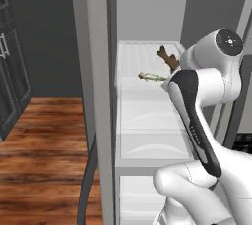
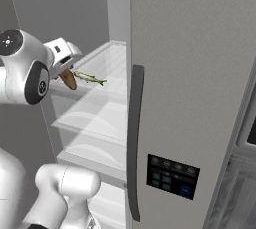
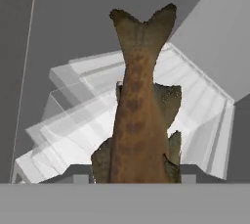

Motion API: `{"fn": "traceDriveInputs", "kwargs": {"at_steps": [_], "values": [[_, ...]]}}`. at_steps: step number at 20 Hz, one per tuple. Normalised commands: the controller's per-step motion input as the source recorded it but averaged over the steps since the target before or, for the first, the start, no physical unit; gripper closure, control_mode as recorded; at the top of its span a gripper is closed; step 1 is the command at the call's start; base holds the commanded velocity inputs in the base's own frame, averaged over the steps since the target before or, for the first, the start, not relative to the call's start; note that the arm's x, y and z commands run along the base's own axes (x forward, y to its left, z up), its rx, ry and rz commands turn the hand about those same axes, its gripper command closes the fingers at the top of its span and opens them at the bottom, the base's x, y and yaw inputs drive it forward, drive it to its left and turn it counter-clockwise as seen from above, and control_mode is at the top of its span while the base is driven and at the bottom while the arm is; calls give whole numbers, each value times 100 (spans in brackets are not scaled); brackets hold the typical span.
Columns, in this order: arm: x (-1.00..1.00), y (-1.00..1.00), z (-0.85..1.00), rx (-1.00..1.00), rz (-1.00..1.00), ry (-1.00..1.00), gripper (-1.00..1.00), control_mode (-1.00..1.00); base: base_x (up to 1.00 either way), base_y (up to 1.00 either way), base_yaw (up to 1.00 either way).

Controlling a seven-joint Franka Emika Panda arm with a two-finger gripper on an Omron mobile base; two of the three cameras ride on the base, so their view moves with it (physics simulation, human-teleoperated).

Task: Place the fish on the counter behind the older fish on the same shelf of the fridge to maintain FIFO order. Close the fridge door when finished.

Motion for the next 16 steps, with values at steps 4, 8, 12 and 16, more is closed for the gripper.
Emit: {"fn": "traceDriveInputs", "kwargs": {"at_steps": [4,8,12,16], "values": [[91,-28,10,-22,8,-1,100,-100,0,0,0],[97,-10,0,-15,8,2,100,-100,0,0,0],[89,-9,-6,-4,5,3,100,-100,0,0,0],[89,-14,-9,-2,4,1,100,-100,0,0,0]]}}
